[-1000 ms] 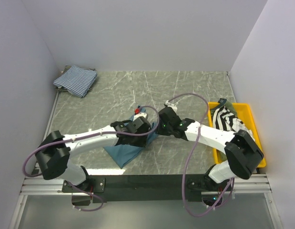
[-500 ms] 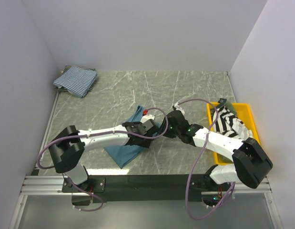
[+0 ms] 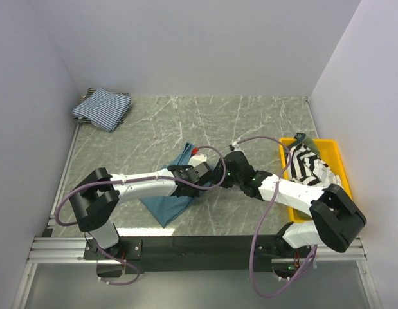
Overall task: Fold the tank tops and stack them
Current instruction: Fold the tank top
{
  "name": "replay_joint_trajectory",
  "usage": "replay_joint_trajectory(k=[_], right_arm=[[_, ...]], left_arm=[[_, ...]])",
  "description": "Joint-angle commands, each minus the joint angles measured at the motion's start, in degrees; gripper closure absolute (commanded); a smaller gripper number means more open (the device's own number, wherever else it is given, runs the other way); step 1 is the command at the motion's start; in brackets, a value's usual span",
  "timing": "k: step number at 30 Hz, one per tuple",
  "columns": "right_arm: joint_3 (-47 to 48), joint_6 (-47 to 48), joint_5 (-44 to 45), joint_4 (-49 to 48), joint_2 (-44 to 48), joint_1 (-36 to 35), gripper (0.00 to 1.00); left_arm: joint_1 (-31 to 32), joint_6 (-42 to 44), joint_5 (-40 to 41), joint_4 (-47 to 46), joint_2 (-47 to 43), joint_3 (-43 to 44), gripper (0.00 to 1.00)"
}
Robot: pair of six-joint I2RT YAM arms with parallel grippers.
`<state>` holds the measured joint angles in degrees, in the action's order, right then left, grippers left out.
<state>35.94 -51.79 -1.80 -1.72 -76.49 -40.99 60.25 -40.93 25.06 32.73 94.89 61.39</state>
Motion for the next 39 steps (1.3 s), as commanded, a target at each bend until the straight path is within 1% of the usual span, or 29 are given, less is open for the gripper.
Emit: replay_joint_trajectory(k=[1,3,4,7,10,18,23,30,34,39], right_arm=[[1.05,-1.12,-1.62,-5.31,-2.43,-1.98,0.74],[1.67,-1.29,-1.89,-6.28,-4.36,-3.04,0.77],[1.93,-1.38,-2.15,-6.54,-4.98,-3.30,0.81],[2.29,-1.91,-2.41,-7.60,-6.74,-4.36,0.87],[2.55,-2.17,-2.59,-8.04,-7.97,-5.50,0.90],[4.13,-2.79,-2.59,-8.65,-10.78,-8.66,0.93],[3.26,-3.67,-1.89,-9.01,-10.26,-10.16,0.94],[0.45,-5.43,-2.42,-12.17,-10.08,-11.13,0.96],[0.71,-5.69,-2.59,-12.70,-11.40,-11.13,0.99],[1.23,-5.08,-2.07,-12.17,-11.93,-11.13,0.99]], left_arm=[[0.22,-1.52,4.20,1.63,-2.07,1.19,0.92],[0.13,-2.22,5.08,1.98,-3.13,0.76,0.94],[0.05,-2.66,5.44,2.33,-3.31,0.67,0.95],[-0.13,-4.42,6.67,3.83,-4.71,-0.12,0.98],[-0.57,-5.65,6.85,4.27,-7.25,-1.53,0.98],[-1.80,-7.23,6.23,5.32,-11.22,-3.99,0.98],[-2.42,-7.59,5.27,5.41,-13.15,-5.13,0.98],[-4.08,-8.20,3.60,4.63,-15.35,-7.24,0.97],[-4.96,-8.29,2.54,4.10,-16.40,-7.95,0.97],[-5.58,-8.38,1.84,3.92,-17.11,-8.82,0.97]])
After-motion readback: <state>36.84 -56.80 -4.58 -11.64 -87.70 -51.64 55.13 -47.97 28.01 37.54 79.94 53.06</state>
